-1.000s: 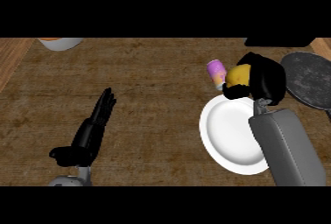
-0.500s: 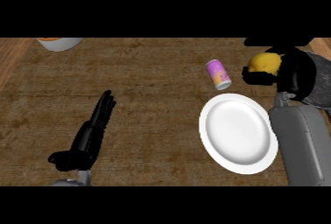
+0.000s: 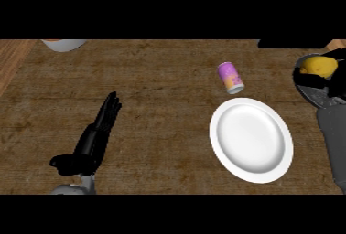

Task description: Pick the lemon from the plate and place it in the pan

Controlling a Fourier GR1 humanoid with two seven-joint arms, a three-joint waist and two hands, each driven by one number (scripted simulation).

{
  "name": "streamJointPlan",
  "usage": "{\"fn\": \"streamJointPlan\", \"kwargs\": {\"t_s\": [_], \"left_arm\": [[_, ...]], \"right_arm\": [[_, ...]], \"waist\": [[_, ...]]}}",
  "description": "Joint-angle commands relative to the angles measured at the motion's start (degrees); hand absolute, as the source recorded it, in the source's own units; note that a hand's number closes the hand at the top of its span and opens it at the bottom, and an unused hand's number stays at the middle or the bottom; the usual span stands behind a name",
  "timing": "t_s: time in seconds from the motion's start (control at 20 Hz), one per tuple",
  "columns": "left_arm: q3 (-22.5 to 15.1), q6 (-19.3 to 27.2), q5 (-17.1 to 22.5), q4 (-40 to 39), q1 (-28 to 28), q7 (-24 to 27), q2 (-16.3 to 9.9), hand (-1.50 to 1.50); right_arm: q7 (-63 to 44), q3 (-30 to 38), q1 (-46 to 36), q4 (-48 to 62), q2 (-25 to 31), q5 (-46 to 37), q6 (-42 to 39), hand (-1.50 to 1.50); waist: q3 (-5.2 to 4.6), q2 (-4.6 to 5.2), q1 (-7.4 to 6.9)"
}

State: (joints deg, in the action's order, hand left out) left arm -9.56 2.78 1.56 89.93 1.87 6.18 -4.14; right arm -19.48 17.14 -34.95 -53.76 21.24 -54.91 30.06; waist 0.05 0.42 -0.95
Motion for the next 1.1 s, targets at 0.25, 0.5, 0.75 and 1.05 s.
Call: {"fn": "streamJointPlan", "kwargs": {"t_s": [0.25, 0.5, 0.75, 1.05], "left_arm": [[0.51, -2.62, 0.7, 0.93, -1.66, 1.82, -1.59, 0.0], [-0.8, 0.52, -1.23, -0.72, 3.13, -0.41, 1.89, 0.0], [-0.89, -2.08, -0.08, -0.45, 0.74, 0.93, 0.39, 0.0], [-1.36, -1.49, -0.8, -0.29, 2.37, 0.67, 1.06, 0.0]], "right_arm": [[17.45, 10.59, -4.0, 19.37, 8.99, 7.7, 15.37, 1.5], [24.55, 13.71, -9.95, 29.4, 13.74, 10.55, 15.54, 1.5], [26.07, 16.7, -7.72, 35.98, 16.91, 14.18, 6.54, 1.5], [23.02, 14.93, -11.35, 43.38, 17.77, 13.08, -10.27, -1.5]], "waist": [[0.16, 0.45, -1.24], [0.22, 0.84, -1.91], [0.35, 1.42, -2.76], [0.47, 1.76, -4.1]]}}
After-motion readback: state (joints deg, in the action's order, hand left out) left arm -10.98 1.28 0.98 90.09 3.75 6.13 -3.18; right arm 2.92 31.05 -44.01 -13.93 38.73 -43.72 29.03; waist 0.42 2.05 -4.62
